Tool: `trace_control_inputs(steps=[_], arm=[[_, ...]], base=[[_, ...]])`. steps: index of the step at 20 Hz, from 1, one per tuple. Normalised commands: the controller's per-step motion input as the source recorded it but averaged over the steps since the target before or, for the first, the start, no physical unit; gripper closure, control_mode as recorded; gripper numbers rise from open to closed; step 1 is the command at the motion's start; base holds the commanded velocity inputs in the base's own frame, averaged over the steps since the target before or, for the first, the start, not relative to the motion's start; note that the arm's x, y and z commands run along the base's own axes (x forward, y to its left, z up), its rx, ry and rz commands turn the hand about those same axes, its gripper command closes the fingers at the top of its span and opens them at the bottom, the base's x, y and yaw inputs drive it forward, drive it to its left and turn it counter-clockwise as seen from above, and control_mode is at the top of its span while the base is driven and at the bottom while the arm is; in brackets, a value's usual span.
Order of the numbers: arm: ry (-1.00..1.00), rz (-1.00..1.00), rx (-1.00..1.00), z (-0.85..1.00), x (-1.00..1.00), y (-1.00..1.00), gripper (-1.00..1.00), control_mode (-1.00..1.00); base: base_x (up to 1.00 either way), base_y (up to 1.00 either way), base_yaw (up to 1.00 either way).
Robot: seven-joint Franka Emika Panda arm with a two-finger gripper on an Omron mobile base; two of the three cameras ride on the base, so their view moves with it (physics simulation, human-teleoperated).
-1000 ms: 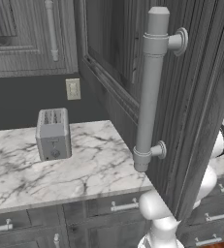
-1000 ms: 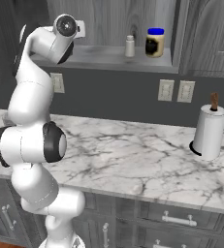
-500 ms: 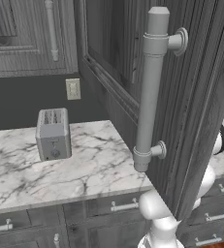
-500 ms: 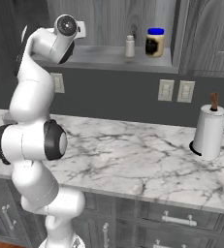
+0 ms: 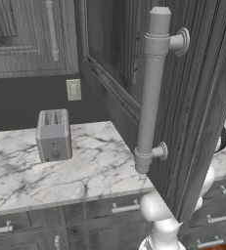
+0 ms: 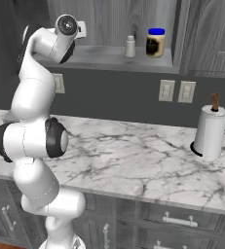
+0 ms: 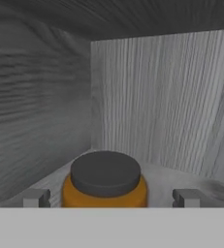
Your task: Collect the turmeric, mayonnaise, and shaker from the cabinet and place them next to the stove.
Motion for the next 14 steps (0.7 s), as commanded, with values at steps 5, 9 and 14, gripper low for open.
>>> trace_control_inputs(steps=[5,9,14], arm=[[0.0,0.0,0.0,0.0,0.03,0.1,-1.0,-1.0],[0.0,0.0,0.0,0.0,0.01,0.1,-1.0,-1.0],[0.0,0.01,0.0,0.0,0.02,0.03,-1.0,-1.0]], base=[[0.0,0.0,0.0],[0.0,0.0,0.0],[0.0,0.0,0.0]])
